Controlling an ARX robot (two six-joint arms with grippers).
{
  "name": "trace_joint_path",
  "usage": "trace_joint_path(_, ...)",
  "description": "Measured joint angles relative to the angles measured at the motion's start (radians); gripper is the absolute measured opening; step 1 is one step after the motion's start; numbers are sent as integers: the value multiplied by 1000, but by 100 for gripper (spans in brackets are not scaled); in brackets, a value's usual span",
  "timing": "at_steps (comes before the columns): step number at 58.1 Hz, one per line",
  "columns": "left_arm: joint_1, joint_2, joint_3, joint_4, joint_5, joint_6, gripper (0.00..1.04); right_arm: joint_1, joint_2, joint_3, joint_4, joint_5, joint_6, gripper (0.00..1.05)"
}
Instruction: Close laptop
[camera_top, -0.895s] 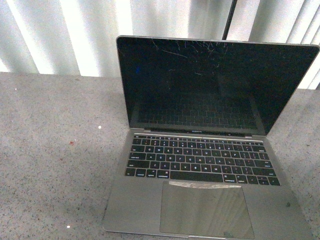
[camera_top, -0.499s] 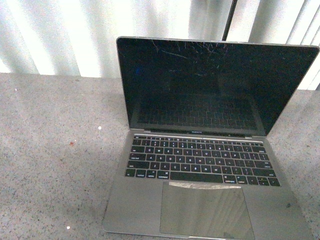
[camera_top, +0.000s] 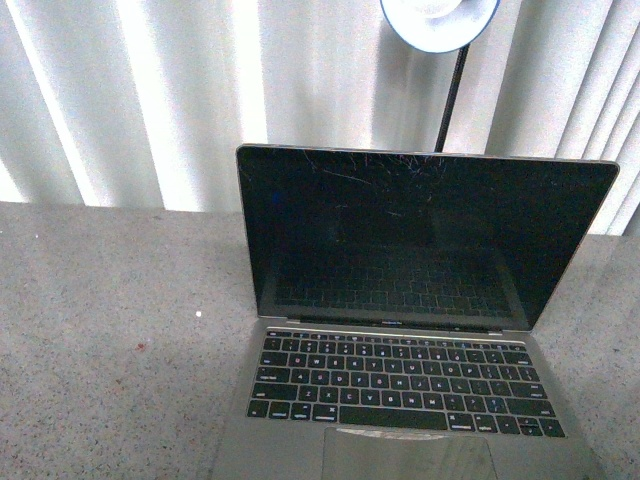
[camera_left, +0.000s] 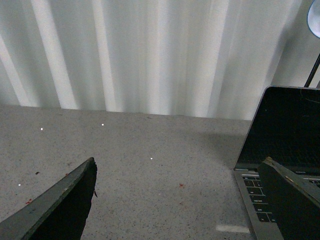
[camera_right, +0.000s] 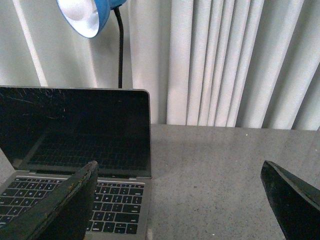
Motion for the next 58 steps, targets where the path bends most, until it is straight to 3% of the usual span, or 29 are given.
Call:
trace_joint_path(18,0,0,0,0,0,0,98,0,0,0,0,0,0,97)
trace_joint_path(22,-32,51,10,-29,-101,-71,98,6,42,32,-84,11,53,97)
trace_joint_path(25,-51,142,14,27,-113,-138,98,16,152,76,-130,9,92,97)
trace_joint_path(35,-93,613,121,502,28,-138,98,-5,581,198,156,-158,-22,97)
trace_joint_path(41,-135,848,242,665,89,-79,98,-34,797,292,299,-226,-145,97)
trace_joint_path(45,-181,1026,347,717,173,-47,98,-50,942,362,364,-261,-217,97)
trace_joint_path(49,-229,1204,482,748,187,5,98,-56,1114,461,436,-294,-314,97)
trace_joint_path(58,-274,1453,761,610,170,79,98,-49,1316,645,398,-331,-415,97)
